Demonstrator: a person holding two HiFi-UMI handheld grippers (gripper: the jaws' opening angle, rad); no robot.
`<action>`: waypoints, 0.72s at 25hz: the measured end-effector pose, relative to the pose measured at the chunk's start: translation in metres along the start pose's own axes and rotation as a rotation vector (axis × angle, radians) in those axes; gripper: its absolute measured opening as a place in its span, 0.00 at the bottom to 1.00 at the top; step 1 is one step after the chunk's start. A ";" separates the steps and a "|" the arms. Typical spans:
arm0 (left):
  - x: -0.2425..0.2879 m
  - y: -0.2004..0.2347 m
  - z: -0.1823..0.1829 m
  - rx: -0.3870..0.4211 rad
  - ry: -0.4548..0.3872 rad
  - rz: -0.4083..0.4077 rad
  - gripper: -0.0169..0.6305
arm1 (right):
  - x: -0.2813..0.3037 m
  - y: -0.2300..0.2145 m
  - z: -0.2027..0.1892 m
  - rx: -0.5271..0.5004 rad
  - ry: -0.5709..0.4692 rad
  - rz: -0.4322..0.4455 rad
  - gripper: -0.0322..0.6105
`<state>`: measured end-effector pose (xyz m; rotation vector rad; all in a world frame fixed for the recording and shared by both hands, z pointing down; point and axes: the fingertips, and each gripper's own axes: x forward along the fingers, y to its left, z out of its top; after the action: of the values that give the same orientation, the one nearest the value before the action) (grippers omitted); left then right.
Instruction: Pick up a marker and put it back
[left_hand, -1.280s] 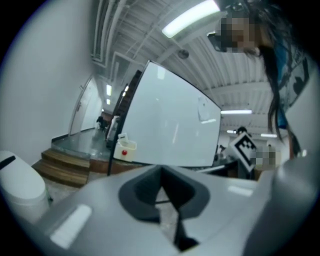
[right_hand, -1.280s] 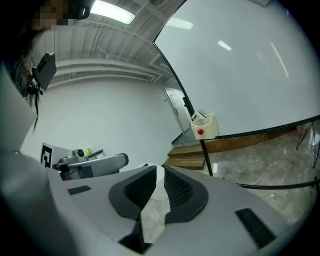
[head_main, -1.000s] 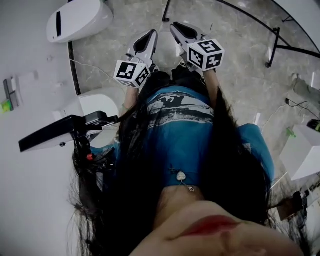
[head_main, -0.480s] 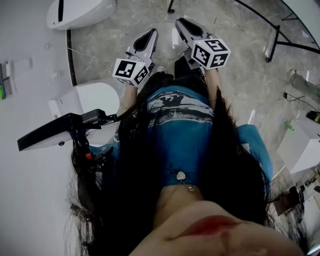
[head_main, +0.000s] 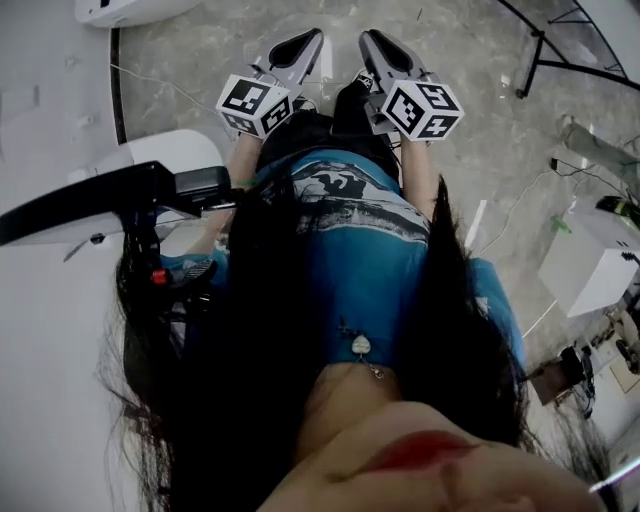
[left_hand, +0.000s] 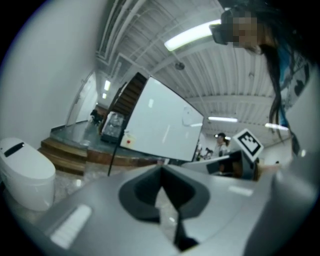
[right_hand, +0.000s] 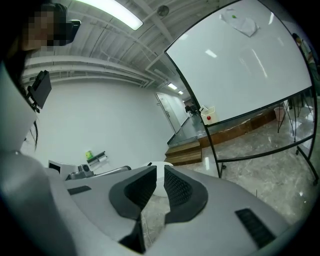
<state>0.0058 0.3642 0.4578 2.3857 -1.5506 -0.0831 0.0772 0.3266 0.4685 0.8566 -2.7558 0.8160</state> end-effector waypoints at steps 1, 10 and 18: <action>-0.003 -0.006 0.000 0.000 -0.001 -0.017 0.03 | -0.006 0.004 -0.003 0.000 -0.002 -0.010 0.13; 0.008 -0.021 0.002 0.009 0.005 -0.073 0.03 | -0.017 0.000 0.001 -0.006 -0.014 -0.044 0.13; 0.010 -0.006 0.014 0.016 -0.041 -0.031 0.03 | -0.003 0.009 0.003 -0.056 0.004 0.000 0.13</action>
<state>0.0124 0.3547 0.4439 2.4363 -1.5379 -0.1276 0.0745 0.3327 0.4607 0.8431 -2.7608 0.7361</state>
